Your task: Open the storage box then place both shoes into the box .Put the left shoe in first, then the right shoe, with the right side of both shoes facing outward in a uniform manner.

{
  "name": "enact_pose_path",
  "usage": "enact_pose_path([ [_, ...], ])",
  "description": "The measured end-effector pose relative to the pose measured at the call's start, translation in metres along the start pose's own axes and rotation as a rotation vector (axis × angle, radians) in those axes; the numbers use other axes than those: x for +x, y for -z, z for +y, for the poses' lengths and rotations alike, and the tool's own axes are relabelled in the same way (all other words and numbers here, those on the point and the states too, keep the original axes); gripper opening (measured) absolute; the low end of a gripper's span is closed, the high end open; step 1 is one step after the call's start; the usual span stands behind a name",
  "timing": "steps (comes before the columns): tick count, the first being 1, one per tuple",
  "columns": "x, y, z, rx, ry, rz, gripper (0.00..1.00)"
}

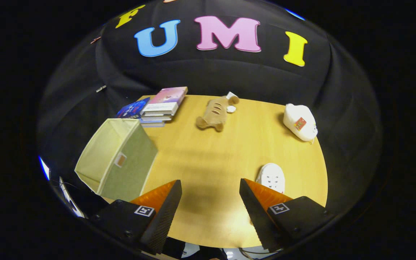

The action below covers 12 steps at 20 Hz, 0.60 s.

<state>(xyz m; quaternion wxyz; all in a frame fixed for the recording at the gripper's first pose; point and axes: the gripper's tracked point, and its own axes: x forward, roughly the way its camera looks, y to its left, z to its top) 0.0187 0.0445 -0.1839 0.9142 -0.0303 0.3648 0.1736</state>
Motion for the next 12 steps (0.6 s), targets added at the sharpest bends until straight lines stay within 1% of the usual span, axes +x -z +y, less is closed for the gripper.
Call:
enact_pose_path([
  [3,0.01,0.027,-0.07,-0.004,0.089,0.039,0.99],
  [7,0.019,0.073,-0.14,0.002,0.156,0.136,0.99],
  [10,0.033,0.103,-0.168,0.016,0.166,0.207,0.99],
  [12,0.044,0.118,-0.179,0.031,0.165,0.249,0.99],
])
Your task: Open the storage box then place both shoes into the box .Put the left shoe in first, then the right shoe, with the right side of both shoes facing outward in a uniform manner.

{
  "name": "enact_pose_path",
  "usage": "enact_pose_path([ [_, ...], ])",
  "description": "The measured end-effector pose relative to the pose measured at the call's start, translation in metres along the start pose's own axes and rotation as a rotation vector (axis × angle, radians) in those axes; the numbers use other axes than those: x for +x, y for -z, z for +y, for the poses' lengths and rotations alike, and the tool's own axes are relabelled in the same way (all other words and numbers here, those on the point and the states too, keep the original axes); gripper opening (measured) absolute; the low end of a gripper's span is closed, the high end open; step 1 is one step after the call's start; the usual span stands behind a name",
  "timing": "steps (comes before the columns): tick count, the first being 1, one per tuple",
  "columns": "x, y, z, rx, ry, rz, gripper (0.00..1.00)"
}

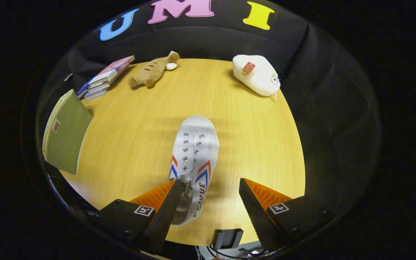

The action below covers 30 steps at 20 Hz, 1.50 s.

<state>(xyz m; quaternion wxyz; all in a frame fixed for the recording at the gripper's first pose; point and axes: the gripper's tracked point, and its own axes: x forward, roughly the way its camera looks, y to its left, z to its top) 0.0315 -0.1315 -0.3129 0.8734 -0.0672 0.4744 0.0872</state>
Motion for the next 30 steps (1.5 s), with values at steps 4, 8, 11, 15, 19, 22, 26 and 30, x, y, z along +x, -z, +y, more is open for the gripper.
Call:
enact_pose_path([
  [4,0.025,0.01,0.004,-0.042,-0.03,0.044,0.99],
  [8,0.041,0.005,0.001,-0.019,-0.026,0.03,0.95],
  [11,0.044,0.007,0.014,0.07,-0.105,0.042,0.8],
  [15,0.044,0.008,0.021,0.091,-0.108,0.031,0.41],
  [19,0.044,0.006,0.014,0.131,-0.08,0.033,0.17],
  [22,0.042,0.004,0.013,0.18,-0.094,0.04,0.09],
  [26,0.023,-0.005,0.033,0.237,-0.125,0.02,0.09],
  [30,-0.023,-0.025,0.069,0.297,-0.158,-0.034,0.09],
])
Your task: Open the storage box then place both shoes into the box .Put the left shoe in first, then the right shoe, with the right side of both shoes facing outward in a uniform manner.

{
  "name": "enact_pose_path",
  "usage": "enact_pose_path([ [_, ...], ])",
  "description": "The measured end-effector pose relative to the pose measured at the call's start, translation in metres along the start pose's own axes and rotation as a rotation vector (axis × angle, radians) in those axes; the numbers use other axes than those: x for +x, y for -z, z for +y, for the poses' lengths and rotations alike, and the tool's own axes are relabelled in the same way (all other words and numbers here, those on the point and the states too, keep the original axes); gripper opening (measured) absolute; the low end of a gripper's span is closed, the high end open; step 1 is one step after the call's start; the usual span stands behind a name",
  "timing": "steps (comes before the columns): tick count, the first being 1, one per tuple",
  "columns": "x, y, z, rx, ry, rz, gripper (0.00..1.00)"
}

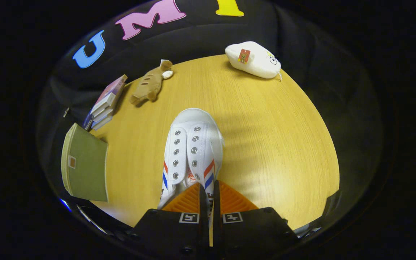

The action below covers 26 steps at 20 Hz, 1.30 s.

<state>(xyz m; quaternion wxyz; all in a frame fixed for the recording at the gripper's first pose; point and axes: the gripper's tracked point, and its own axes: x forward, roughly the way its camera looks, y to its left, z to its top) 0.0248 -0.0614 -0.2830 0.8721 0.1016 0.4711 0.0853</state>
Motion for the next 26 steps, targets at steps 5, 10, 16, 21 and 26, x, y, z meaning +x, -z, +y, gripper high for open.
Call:
enact_pose_path([
  [5,-0.049,-0.012,0.094,0.033,-0.079,-0.064,0.09],
  [10,-0.085,-0.015,0.212,0.01,-0.165,-0.106,0.09],
  [16,-0.1,-0.004,0.354,-0.006,-0.281,-0.109,0.08],
  [21,-0.075,0.017,0.423,-0.044,-0.281,-0.081,0.08],
  [26,-0.034,0.035,0.44,-0.089,-0.199,-0.045,0.09],
])
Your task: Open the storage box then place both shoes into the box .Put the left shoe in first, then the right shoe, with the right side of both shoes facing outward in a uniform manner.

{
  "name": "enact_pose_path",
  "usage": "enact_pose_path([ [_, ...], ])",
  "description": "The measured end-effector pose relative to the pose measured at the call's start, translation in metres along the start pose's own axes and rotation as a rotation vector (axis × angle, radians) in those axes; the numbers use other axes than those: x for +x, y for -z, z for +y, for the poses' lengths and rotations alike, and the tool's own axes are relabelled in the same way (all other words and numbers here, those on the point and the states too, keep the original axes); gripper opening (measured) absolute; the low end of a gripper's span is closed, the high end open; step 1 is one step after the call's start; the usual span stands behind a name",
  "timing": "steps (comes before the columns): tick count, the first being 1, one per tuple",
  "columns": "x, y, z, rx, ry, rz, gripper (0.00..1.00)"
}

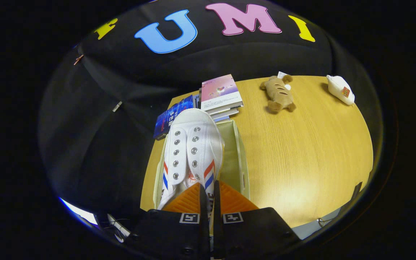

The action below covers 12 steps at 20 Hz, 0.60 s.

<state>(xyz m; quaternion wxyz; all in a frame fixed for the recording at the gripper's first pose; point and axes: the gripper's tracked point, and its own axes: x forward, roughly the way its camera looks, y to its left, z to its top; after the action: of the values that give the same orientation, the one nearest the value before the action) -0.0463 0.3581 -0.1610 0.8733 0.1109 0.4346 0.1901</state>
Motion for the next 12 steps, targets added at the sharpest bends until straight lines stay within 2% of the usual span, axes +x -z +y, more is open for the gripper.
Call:
enact_pose_path([
  [4,0.018,0.01,-0.008,-0.032,0.077,0.024,0.09],
  [6,0.019,0.013,0.003,-0.037,0.055,0.028,0.18],
  [7,0.015,0.007,0.011,-0.039,0.027,0.008,0.38],
  [9,0.008,-0.007,0.019,-0.061,-0.004,-0.046,0.6],
  [11,-0.004,-0.017,0.015,-0.116,0.002,-0.085,1.0],
  [12,-0.012,-0.023,0.012,-0.146,0.001,-0.11,0.98],
])
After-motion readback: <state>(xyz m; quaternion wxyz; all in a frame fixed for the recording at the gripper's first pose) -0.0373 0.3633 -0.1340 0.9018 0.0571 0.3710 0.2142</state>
